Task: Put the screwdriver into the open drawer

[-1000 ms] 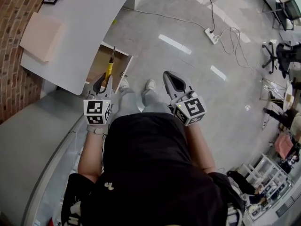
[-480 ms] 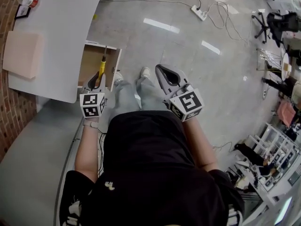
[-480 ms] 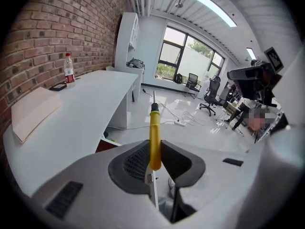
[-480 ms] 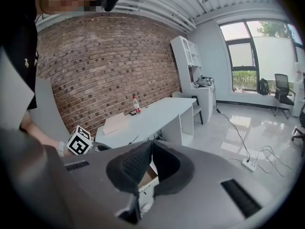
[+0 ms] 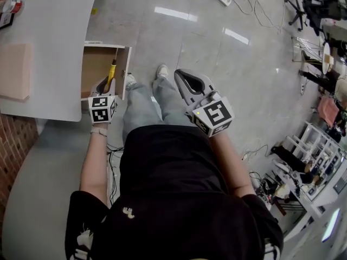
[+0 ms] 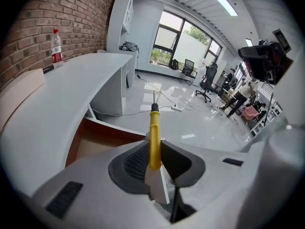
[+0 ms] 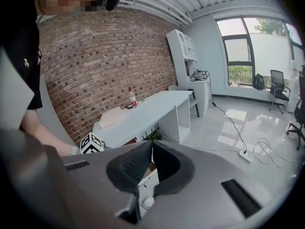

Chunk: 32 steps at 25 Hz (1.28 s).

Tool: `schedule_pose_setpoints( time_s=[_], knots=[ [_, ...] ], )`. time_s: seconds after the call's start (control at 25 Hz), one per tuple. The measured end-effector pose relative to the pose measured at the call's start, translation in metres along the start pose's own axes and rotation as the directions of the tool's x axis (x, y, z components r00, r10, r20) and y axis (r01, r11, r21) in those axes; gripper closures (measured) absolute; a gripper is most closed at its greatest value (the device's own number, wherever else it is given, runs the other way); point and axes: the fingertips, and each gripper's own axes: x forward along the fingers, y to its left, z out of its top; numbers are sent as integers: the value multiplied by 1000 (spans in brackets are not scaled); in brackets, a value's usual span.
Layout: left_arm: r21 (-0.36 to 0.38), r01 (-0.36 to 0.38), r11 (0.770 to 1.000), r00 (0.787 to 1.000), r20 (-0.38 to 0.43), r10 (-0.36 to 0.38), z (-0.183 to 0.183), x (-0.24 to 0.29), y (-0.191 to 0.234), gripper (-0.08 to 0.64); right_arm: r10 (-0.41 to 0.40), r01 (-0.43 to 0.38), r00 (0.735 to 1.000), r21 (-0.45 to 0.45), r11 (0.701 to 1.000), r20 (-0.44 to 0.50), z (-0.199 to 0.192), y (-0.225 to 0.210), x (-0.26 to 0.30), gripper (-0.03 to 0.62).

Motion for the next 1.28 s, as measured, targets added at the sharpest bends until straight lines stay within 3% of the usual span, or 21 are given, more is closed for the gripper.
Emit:
schedule_pose_setpoints(
  time_s=[0.44,0.72,1.28],
  knots=[
    [42,49,998,988,-149,-42,-39,61,4,485,-6,10,998,52,999,-70,-19,-5,10,580],
    [9,44,999,977,-208,-42,-85,102,24,485,-20,26,995,57,998,-101,-47,-3,26,580],
    [-29,12,1000,937,-349,-21,-134,151,50,484,-21,32,988,71,997,-152,-63,-7,31,580]
  ],
)
